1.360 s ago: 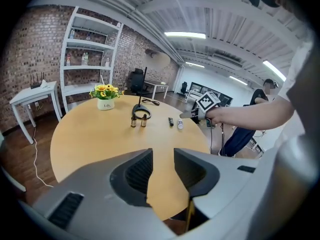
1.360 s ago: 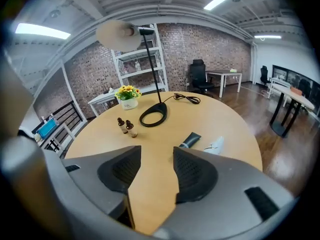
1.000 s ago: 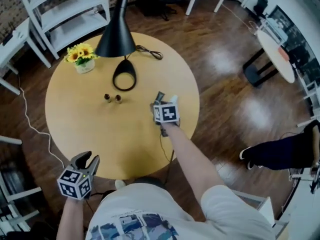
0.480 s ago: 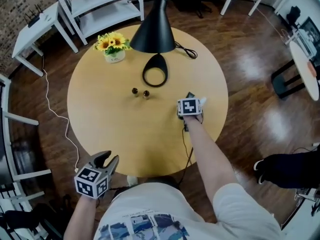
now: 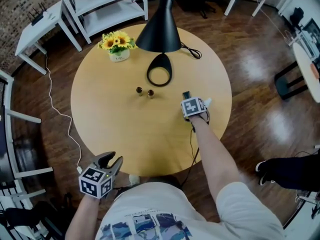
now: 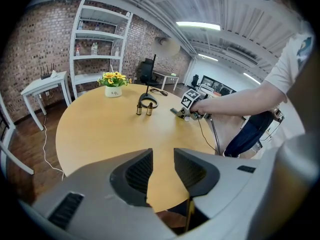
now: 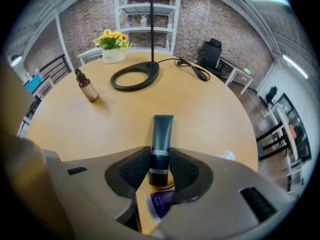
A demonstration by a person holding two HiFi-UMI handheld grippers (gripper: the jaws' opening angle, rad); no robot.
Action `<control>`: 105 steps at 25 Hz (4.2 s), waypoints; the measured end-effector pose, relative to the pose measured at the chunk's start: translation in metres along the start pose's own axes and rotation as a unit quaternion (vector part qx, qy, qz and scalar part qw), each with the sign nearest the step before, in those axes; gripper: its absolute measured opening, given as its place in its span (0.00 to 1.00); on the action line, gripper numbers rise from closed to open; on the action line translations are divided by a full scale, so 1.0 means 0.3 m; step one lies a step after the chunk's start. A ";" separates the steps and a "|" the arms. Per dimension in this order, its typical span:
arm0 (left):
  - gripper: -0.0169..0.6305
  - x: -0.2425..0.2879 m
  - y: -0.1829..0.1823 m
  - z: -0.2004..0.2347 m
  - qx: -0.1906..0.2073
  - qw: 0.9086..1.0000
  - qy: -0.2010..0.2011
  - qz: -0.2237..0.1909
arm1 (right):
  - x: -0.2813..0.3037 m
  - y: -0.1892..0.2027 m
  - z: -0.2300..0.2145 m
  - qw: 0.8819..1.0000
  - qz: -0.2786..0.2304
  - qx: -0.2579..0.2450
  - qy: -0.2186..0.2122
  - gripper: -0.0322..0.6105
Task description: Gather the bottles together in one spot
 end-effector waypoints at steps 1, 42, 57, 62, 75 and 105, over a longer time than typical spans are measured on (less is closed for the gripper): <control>0.23 0.002 0.003 -0.005 -0.001 1.000 0.000 0.001 | -0.001 -0.008 0.003 1.000 0.001 -0.022 0.008 0.21; 0.27 -0.133 -0.275 -0.190 0.141 0.927 0.346 0.021 | -1.117 0.234 0.959 0.940 -0.342 -0.013 0.014 0.21; 0.11 -0.120 -0.215 -0.294 0.264 0.878 0.381 0.119 | -1.104 0.324 1.091 0.934 -0.353 -0.023 0.056 0.22; 0.09 -0.073 -0.258 -0.371 0.327 0.864 0.365 0.112 | -1.056 0.324 0.998 0.934 -0.353 -0.013 0.049 0.22; 0.08 0.327 -0.468 -0.396 0.410 0.879 0.235 0.063 | -0.882 0.409 0.655 0.947 -0.320 0.029 -0.008 0.26; 0.08 1.001 -0.622 -0.278 0.332 0.943 0.012 0.033 | -0.664 0.590 0.309 0.965 -0.247 0.060 -0.069 0.34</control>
Point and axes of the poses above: the fingertips, and each gripper's own axes: x forward along the fingers, z to its left, y out of its underside, the point moved 10 cm from there along -x, backward along the fingers, and after that the axes turned 13 degrees about -x, right-handed, at the moved point
